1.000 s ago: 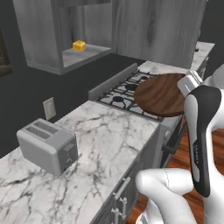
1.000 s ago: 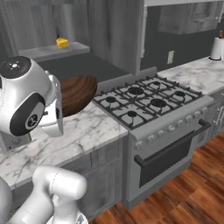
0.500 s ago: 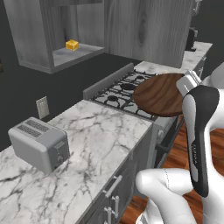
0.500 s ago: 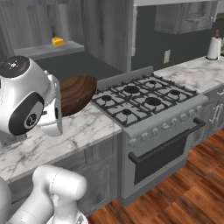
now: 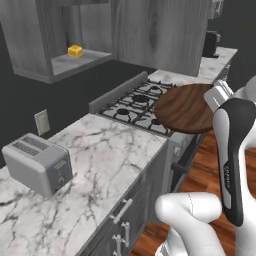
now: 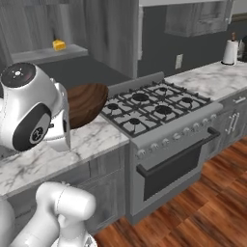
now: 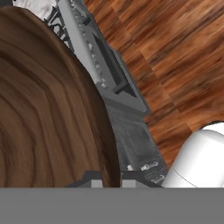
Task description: Pick the mug and place it in the sink. Pick the bowl and place it in the open cabinet and then close the cabinet.
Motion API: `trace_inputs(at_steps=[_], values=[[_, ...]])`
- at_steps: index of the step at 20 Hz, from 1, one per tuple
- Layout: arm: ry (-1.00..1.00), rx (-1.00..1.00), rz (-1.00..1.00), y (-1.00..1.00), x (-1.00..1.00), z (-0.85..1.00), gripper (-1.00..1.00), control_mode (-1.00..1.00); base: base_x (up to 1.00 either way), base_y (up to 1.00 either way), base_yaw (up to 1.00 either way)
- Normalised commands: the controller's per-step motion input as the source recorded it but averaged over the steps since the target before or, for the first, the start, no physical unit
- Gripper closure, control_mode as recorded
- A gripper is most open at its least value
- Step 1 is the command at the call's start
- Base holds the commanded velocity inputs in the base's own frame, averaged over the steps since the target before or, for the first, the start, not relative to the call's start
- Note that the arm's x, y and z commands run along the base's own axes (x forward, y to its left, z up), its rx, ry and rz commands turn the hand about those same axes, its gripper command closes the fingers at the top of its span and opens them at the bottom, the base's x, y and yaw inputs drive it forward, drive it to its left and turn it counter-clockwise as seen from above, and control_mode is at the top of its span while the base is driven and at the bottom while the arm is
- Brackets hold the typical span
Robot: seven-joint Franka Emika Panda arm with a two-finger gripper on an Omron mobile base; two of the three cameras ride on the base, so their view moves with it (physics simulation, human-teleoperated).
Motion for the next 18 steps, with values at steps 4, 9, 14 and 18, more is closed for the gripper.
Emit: trace_inputs(at_steps=[4,9,14,18], values=[[0.00,0.00,0.00,0.00,0.00,0.00,1.00,1.00,0.74,0.17,-0.06],[0.00,0.00,0.00,0.00,0.00,0.00,1.00,1.00,0.65,-0.33,0.00],[0.00,0.00,0.00,0.00,0.00,0.00,1.00,1.00,0.04,-0.41,0.00],[0.00,0.00,0.00,0.00,0.00,0.00,1.00,1.00,-0.03,-0.32,0.00]])
